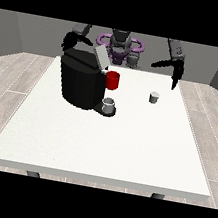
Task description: Insert the coffee pod into the coffee machine and close the lid
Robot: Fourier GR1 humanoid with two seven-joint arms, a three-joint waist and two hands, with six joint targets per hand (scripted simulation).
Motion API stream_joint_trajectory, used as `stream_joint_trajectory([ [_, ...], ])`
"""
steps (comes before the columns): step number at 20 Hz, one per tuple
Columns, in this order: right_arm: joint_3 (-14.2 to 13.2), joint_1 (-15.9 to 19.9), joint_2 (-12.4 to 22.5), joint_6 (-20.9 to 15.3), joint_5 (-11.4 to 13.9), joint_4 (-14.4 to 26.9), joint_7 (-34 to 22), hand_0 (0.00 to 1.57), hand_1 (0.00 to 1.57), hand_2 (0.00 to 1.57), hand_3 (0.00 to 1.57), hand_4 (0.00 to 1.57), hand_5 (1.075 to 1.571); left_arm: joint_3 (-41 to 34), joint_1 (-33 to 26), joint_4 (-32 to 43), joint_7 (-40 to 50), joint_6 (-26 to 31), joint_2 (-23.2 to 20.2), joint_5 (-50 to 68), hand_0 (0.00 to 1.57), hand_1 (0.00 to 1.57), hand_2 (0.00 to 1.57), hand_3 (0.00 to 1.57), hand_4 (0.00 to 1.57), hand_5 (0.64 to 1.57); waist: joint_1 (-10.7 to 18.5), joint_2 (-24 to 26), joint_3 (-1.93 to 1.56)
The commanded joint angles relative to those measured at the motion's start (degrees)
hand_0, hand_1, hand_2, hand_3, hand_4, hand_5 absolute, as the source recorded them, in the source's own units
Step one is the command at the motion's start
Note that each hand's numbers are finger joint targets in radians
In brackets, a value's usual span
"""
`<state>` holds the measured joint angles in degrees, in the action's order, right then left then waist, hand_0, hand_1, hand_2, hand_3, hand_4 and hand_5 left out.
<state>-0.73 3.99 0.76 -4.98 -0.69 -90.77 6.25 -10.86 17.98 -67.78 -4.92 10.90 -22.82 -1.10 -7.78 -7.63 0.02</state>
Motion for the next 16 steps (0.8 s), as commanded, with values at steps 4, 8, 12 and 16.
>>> stream_joint_trajectory([
  [4, 0.1, 3.9, 0.2, -0.3, 0.6, 0.3, 0.0, 0.0, 0.0, 0.0, 0.0, 0.33, 1.571, -2.2, 5.5, 12.5, -5.9, 1.0, -3.7, -2.6, 0.0, 0.0, 0.0, 0.0, 0.0, 1.571, -0.9, -6.5, 0.01],
  [8, -1.5, 4.5, 0.9, -0.8, -0.1, 3.5, -2.9, 0.0, 0.0, 0.0, 0.0, 0.4, 1.571, 1.0, 7.6, 14.4, -1.2, -2.1, -1.7, -7.0, 0.0, 0.0, 0.0, 0.0, 0.0, 1.571, -0.2, -2.8, -0.02],
  [12, -1.0, 4.7, 0.3, -2.2, 1.5, 6.2, -2.6, 0.0, 0.0, 0.0, 0.0, 0.37, 1.571, 4.6, 7.7, 16.4, -2.0, -2.7, 0.6, -10.6, 0.0, 0.0, 0.0, 0.0, 0.0, 1.571, 0.6, -2.1, -0.02],
  [16, -3.2, 8.9, 1.9, -2.9, 1.3, 9.1, -3.7, 0.0, 0.0, 0.0, 0.0, 0.42, 1.571, 6.4, 9.1, 17.9, -4.6, -3.7, -0.1, -14.4, 0.0, 0.0, 0.46, 0.0, 0.0, 1.571, 1.9, -3.4, -0.01],
])
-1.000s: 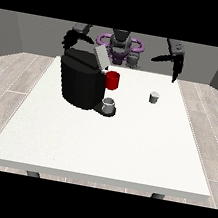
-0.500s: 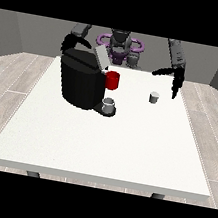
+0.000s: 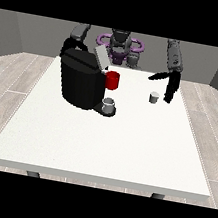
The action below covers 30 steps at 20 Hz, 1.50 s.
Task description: Insert the coffee pod into the coffee machine and close the lid
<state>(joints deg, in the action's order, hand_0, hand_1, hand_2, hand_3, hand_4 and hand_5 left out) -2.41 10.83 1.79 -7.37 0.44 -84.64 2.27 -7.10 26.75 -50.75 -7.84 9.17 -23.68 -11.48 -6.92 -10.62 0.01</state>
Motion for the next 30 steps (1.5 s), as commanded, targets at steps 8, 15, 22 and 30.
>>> stream_joint_trajectory([
  [8, 2.0, 1.5, -0.7, -1.8, 2.5, 0.5, -1.4, 0.0, 0.0, 0.0, 0.0, 0.43, 1.571, -0.1, 5.2, 11.8, -3.9, -4.4, -3.0, -7.4, 0.62, 0.62, 0.74, 0.48, 0.0, 1.571, -2.7, -2.1, 0.03],
  [15, 0.4, 3.4, 0.3, -1.0, 1.3, 1.3, -1.2, 0.0, 0.0, 0.0, 0.0, 0.43, 1.571, 3.0, 5.0, 14.4, -8.2, -6.8, -5.3, -13.7, 0.55, 0.55, 0.7, 0.45, 0.0, 1.571, -1.8, -3.2, 0.02],
  [22, 2.6, 1.2, -0.4, -0.7, 1.6, -1.1, -1.9, 0.0, 0.0, 0.0, 0.0, 0.52, 1.571, 1.8, 7.3, 18.0, -8.6, -17.2, -1.0, -16.3, 0.69, 0.69, 0.85, 0.65, 0.29, 1.571, -4.5, -2.8, 0.03],
  [30, 1.0, 0.9, -1.1, -0.9, -0.5, 4.0, 2.8, 0.0, 0.0, 0.0, 0.0, 0.52, 1.571, 5.1, 9.6, 19.1, -7.3, -17.8, -1.8, -21.8, 0.93, 0.93, 1.04, 0.82, 0.28, 1.571, -2.9, -2.5, -0.02],
])
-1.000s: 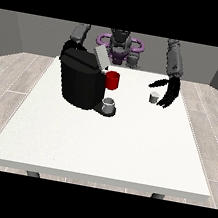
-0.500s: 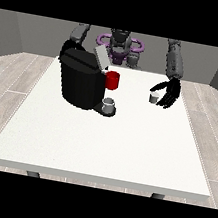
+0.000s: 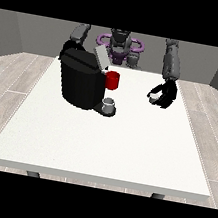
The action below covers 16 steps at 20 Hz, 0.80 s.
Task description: Insert the coffee pod into the coffee machine and close the lid
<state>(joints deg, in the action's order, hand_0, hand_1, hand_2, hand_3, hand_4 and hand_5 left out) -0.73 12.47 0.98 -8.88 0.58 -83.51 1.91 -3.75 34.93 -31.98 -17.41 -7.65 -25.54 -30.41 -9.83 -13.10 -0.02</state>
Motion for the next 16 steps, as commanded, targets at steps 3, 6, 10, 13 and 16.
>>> stream_joint_trajectory([
  [3, 1.8, -1.2, -0.9, -0.8, 0.0, -5.3, -3.1, 0.0, 0.0, 0.0, 0.0, 0.43, 1.571, -0.4, -0.4, 5.5, -3.6, -1.4, -3.1, -2.5, 1.03, 1.03, 1.11, 0.89, 0.29, 1.571, -1.8, -1.5, 0.08],
  [6, 0.7, -0.5, -0.2, -0.9, 0.6, -2.6, -1.0, 0.0, 0.0, 0.0, 0.0, 0.4, 1.571, -0.3, 1.6, 4.5, -5.6, -3.2, -1.5, -3.2, 1.23, 1.23, 1.36, 1.31, 0.47, 1.571, -0.7, -2.3, 0.06],
  [10, -0.2, -4.3, -0.9, -0.1, -1.6, 0.7, 1.2, 0.0, 0.0, 0.0, 0.0, 0.43, 1.571, 1.1, 2.6, 1.7, -4.9, 2.8, -0.9, -2.9, 1.47, 1.47, 1.47, 1.41, 0.61, 1.571, -0.2, 3.7, 0.02],
  [13, -4.2, 0.6, -0.3, -1.9, -2.0, 7.6, 0.0, 0.0, 0.0, 0.0, 0.0, 0.46, 1.571, 3.4, 6.2, -2.5, -3.6, 7.5, 1.0, -3.4, 1.4, 1.4, 1.42, 1.36, 0.6, 1.571, 3.9, 5.7, -0.03],
  [16, -3.4, 1.4, -0.1, -0.8, -1.1, 9.9, 5.3, 0.0, 0.0, 0.0, 0.0, 0.49, 1.571, 2.4, 9.9, -3.3, -2.5, 9.1, 0.1, -3.1, 1.32, 1.32, 1.38, 1.35, 0.58, 1.571, 3.1, 2.9, -0.01],
])
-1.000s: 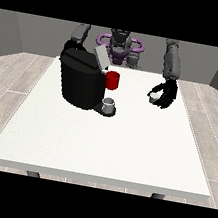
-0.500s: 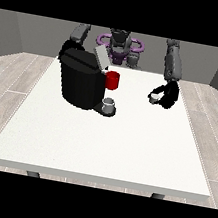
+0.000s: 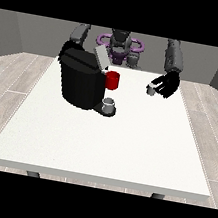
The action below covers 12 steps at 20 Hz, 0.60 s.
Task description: Insert the coffee pod into the coffee machine and close the lid
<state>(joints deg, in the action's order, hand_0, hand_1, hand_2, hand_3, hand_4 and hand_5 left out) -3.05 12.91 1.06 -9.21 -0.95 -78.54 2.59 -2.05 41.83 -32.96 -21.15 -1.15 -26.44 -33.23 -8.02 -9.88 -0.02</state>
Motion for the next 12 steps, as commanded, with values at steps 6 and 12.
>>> stream_joint_trajectory([
  [6, -1.5, 0.0, 1.6, 2.9, -1.1, 6.1, 4.1, 0.0, 0.0, 0.0, 0.0, 0.46, 1.571, -0.1, 7.9, -4.0, 4.5, 8.8, -0.3, 0.7, 1.25, 1.25, 1.33, 1.29, 0.57, 1.571, -0.5, 3.2, -0.02],
  [12, -1.4, 4.0, -0.1, 0.7, -0.9, 7.2, 4.1, 0.0, 0.0, 0.0, 0.0, 0.48, 1.571, -0.4, 11.9, -5.6, 7.7, 10.1, 0.8, -0.1, 1.25, 1.25, 1.33, 1.28, 0.54, 1.571, -0.6, 2.0, 0.0],
])
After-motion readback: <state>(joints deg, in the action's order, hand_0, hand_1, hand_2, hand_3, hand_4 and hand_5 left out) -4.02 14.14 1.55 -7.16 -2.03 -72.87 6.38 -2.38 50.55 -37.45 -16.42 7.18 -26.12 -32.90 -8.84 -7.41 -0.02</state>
